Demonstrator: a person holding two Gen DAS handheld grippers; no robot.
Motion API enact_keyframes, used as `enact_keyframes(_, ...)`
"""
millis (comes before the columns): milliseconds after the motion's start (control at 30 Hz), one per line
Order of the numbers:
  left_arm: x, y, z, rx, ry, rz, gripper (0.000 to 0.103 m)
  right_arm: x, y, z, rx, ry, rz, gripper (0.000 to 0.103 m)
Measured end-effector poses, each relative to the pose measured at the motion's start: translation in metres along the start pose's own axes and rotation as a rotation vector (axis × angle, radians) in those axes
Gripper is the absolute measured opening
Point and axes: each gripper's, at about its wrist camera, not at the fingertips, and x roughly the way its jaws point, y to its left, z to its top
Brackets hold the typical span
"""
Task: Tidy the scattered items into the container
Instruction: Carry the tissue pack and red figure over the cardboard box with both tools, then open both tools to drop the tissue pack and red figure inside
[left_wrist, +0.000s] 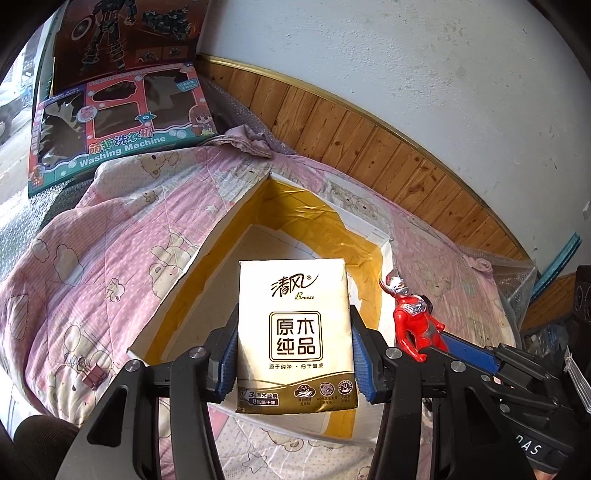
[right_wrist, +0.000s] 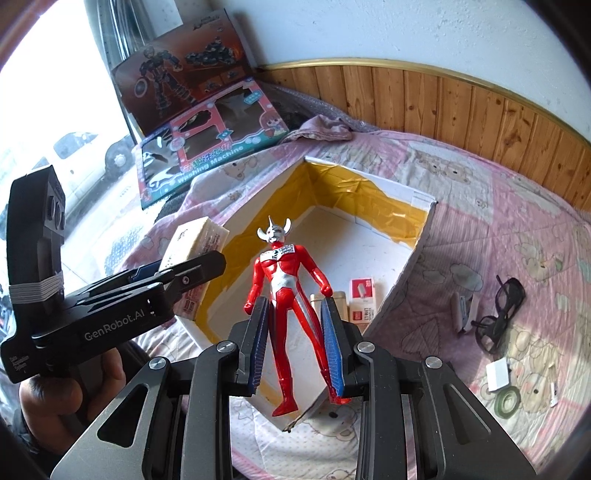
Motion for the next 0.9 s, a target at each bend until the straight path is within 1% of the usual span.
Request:
enact_keyframes(233, 0.024, 0.001, 0.009, 0.010, 0.037, 0.018, 0.052, 0.020, -0.010, 0.022, -0.007, 0.011, -0.019, 0.030)
enact_keyframes(467, 0.043, 0.002, 0.008, 0.019, 0.076, 0.033, 0.052, 0.043, -0.018, 0.037, -0.030, 0.043, -0.038, 0.030)
enact_keyframes(900, 0.062, 0.004, 0.002, 0.023, 0.128, 0.035, 0.052, 0.088, -0.030, 0.059, -0.045, 0.108, -0.055, 0.030)
